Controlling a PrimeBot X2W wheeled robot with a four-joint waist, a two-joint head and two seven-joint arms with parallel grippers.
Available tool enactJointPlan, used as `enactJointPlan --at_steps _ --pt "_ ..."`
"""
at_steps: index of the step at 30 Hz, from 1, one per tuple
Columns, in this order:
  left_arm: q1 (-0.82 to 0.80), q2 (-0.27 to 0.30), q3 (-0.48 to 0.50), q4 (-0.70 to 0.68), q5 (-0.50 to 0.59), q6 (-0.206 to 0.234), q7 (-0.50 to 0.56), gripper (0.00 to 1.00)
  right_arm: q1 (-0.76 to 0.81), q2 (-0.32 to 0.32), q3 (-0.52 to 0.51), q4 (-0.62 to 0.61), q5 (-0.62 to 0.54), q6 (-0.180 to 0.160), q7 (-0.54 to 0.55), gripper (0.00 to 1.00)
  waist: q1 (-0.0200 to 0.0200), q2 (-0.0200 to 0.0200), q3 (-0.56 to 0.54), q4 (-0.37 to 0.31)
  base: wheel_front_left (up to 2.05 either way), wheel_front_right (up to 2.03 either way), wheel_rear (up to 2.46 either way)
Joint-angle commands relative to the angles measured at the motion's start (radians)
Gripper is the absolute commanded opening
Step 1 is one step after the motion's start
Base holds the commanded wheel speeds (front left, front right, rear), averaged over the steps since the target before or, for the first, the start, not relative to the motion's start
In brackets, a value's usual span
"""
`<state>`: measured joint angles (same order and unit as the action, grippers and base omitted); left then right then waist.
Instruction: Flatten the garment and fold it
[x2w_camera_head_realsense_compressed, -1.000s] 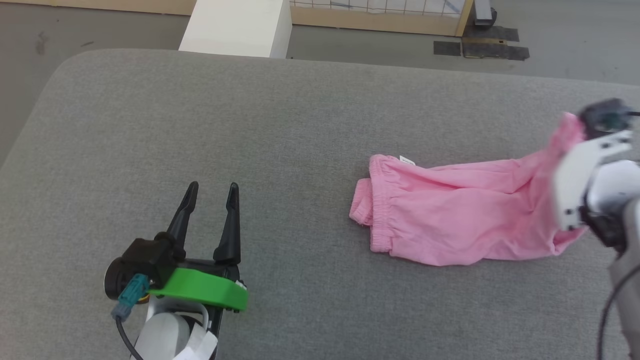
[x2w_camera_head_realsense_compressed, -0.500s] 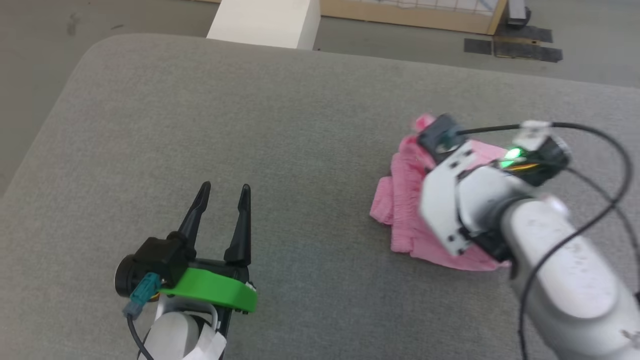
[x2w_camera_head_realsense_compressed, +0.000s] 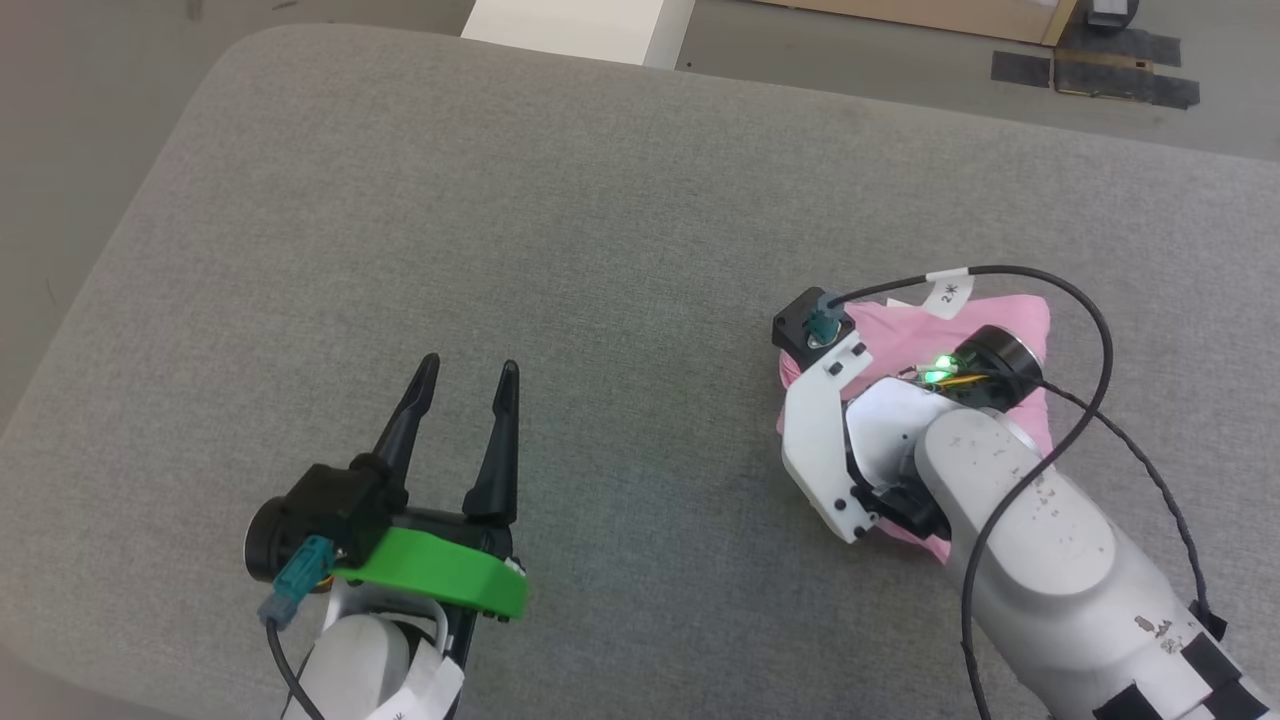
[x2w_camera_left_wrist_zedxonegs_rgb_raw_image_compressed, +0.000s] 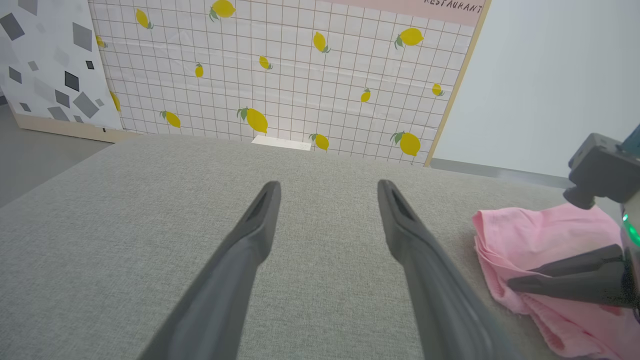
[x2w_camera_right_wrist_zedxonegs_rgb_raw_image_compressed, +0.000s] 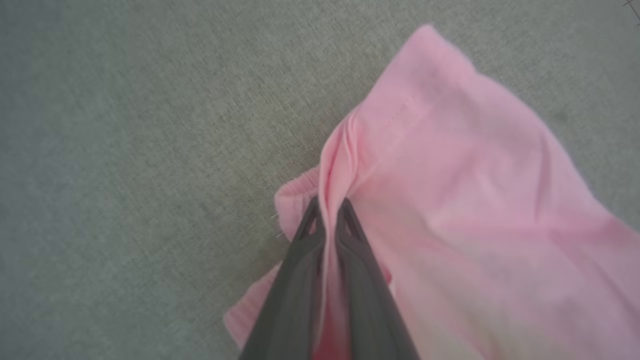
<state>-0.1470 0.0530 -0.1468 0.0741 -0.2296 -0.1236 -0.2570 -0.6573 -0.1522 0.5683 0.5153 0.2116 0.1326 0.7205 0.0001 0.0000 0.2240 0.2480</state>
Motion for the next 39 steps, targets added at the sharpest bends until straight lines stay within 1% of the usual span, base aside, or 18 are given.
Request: enactJointPlan --at_steps 1,4,6,9,15,20,26,33,39 --pt "-0.013 -0.003 0.0 0.001 -0.006 -0.007 -0.005 1.0 -0.012 0.007 -0.005 0.017 0.019 -0.002 -0.018 1.0 -0.0001 0.0 -0.002 -0.002 0.0 0.0 0.0" --pt "-0.006 -0.003 0.006 0.003 -0.004 -0.007 -0.005 1.0 -0.015 0.018 -0.025 0.02 0.048 -0.002 -0.066 1.0 -0.0001 0.0 -0.013 -0.012 0.0 0.0 0.0" --pt "-0.001 -0.003 0.011 0.004 -0.003 -0.007 -0.005 1.0 -0.012 0.025 -0.053 0.002 0.074 -0.002 -0.121 1.0 -0.0001 0.0 -0.027 -0.023 0.0 0.0 0.0" --pt "0.01 -0.003 0.026 0.003 -0.003 -0.007 -0.005 1.0 0.002 0.033 -0.115 -0.055 0.09 -0.002 -0.231 1.0 -0.0001 0.0 -0.048 -0.048 0.0 0.0 0.0" --pt "0.038 -0.003 0.058 0.002 -0.002 -0.006 -0.005 1.0 0.093 0.042 -0.253 -0.223 0.071 -0.002 -0.452 1.0 -0.0001 0.0 -0.099 -0.109 0.0 0.0 0.0" --pt "0.061 -0.003 0.079 -0.001 0.003 -0.005 -0.005 1.0 0.234 0.05 -0.377 -0.37 0.048 -0.002 -0.613 1.0 -0.0001 0.0 -0.135 -0.158 0.0 0.0 0.0" --pt "0.091 -0.003 0.106 -0.005 0.011 -0.005 -0.005 1.0 0.409 0.053 -0.499 -0.478 -0.003 -0.002 -0.736 1.0 -0.0001 0.0 -0.167 -0.212 0.0 0.0 0.0" --pt "0.12 -0.003 0.117 -0.009 0.017 -0.005 -0.005 1.0 0.572 0.072 -0.579 -0.522 -0.081 -0.002 -0.837 1.0 -0.0001 0.0 -0.191 -0.237 0.0 0.0 0.0" --pt "0.134 -0.003 0.116 -0.004 0.019 -0.006 -0.005 1.0 0.675 0.094 -0.631 -0.531 -0.1 -0.002 -0.897 1.0 -0.0001 0.0 -0.203 -0.242 0.0 0.0 0.0"
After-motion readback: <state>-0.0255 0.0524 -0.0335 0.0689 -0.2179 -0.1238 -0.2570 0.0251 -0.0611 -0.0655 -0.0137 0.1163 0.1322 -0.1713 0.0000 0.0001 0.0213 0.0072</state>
